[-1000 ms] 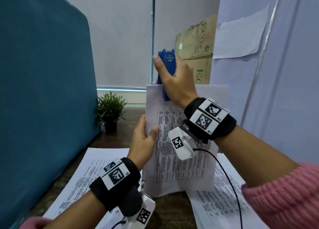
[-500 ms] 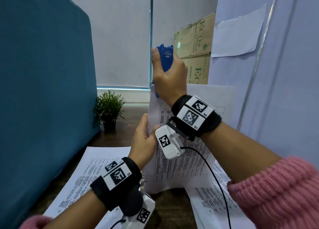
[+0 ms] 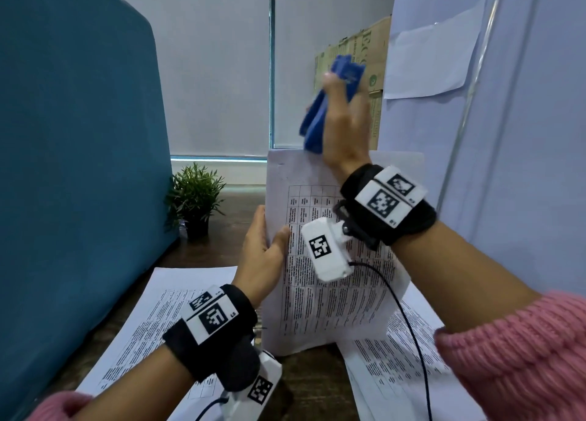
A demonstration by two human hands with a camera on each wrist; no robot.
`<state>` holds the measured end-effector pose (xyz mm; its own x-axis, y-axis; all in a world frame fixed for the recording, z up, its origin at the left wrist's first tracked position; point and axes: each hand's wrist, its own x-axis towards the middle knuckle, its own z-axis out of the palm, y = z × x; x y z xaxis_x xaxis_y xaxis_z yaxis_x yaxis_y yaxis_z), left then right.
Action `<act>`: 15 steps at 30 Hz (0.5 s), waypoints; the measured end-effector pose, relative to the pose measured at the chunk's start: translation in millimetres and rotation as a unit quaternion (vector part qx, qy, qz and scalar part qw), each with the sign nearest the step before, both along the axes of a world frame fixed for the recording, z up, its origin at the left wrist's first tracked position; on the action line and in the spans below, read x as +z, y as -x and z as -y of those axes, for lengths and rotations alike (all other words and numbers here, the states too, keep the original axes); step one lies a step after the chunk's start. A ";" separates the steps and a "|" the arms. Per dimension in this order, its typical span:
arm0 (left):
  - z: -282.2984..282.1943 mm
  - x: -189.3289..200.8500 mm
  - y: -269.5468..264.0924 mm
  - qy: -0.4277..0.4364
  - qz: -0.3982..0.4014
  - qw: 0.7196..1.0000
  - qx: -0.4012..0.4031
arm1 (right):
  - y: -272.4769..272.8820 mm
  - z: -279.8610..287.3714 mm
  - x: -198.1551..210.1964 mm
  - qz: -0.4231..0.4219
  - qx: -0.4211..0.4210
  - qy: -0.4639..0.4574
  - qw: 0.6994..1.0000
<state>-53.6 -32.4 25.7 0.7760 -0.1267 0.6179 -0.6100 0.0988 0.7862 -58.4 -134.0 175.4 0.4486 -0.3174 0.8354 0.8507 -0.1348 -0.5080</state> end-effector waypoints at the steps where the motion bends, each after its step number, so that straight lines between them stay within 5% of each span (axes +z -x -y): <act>1: -0.2 -0.2 -0.4 0.002 0.000 1.000 -0.002 | 1.2 10.6 2.7 0.002 -0.004 -0.031 0.999; 6: -1.6 0.4 -4.6 0.006 0.004 1.000 0.000 | 14.3 75.9 8.6 -0.017 -0.006 -0.139 0.990; 11: -3.2 0.1 -10.5 0.017 0.003 1.000 0.002 | 19.3 146.6 -28.7 -0.117 -0.157 -0.066 0.978; 13: -2.5 0.1 -12.1 0.017 0.003 1.000 0.007 | 15.2 172.5 -57.6 -0.215 -0.237 0.023 0.947; 15: -0.9 0.5 -12.2 0.015 0.002 1.000 0.007 | 11.4 191.7 -91.2 -0.348 -0.289 0.144 0.880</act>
<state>-41.3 -31.6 26.2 0.7749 -0.0968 0.6246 -0.6148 0.1136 0.7804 -69.8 -325.7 84.2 0.7173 -0.4800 0.5050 0.0944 -0.6512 -0.7530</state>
